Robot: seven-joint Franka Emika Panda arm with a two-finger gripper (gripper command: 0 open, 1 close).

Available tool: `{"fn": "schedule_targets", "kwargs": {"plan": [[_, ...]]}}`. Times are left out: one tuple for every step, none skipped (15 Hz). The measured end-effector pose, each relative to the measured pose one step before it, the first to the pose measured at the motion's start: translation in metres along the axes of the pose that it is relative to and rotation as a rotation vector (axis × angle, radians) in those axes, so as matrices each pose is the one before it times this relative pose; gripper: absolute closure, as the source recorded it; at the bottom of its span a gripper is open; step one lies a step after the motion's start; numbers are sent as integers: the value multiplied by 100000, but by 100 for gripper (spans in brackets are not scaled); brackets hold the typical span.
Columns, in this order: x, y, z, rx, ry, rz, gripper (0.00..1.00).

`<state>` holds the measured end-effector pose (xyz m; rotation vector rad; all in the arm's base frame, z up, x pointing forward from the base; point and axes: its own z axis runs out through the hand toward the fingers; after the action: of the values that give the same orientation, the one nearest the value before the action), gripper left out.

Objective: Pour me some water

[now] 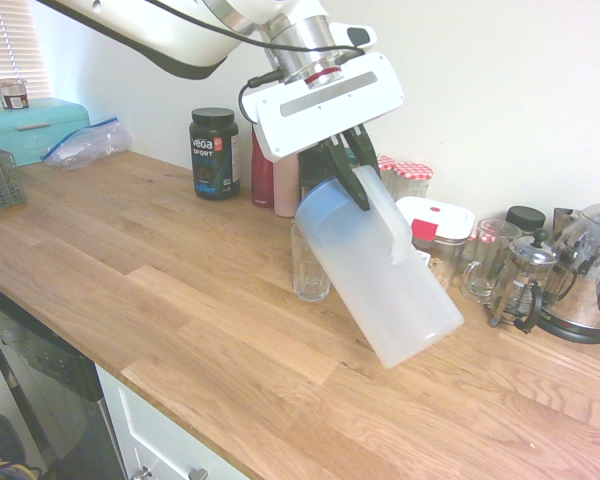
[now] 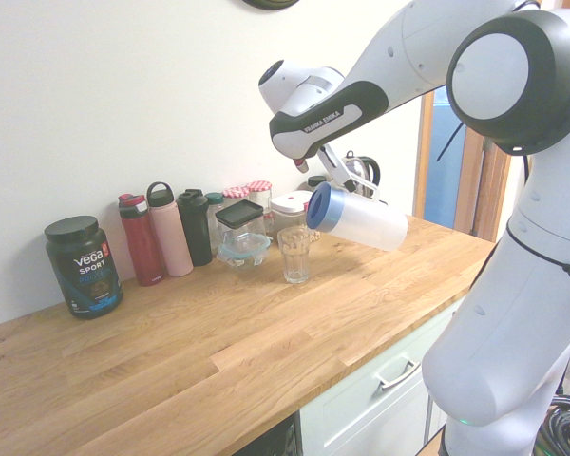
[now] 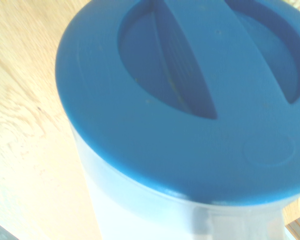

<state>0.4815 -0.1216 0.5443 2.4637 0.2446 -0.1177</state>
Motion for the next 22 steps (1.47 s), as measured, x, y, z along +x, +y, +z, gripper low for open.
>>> {"fn": "schedule_targets", "kwargs": {"plan": [[192,-379,-245,-366,138,-494,100],[146,-318,-290,-465,256,-258,100],[77,-141,-146,-326,208,-89,100],[30,-39,-62,-383,48,-81,100],[-7,42,3,-452,-67,-73,100],[-11,36,14,-240,-56,-33,100],[-5,20,6,-166,-34,-28,100],[-22,54,34,-183,-94,39,100],[-32,77,48,-80,-97,119,100],[-29,82,34,21,-52,230,100],[15,67,38,11,10,361,100],[91,91,25,-21,108,695,100],[138,138,-73,38,336,872,100],[198,331,-288,373,839,1143,100],[146,499,-546,1264,1537,1684,100],[111,657,-845,3803,2549,2952,100],[-69,1042,-1087,5095,3210,2932,100],[-392,1331,-1353,4687,3764,2920,100],[-744,1226,-1071,4317,3032,3445,100],[-1158,1429,-912,4346,2651,3883,100],[-1475,1700,-936,4060,2800,3625,100],[-2024,2024,-784,4122,2912,3723,100]]}}
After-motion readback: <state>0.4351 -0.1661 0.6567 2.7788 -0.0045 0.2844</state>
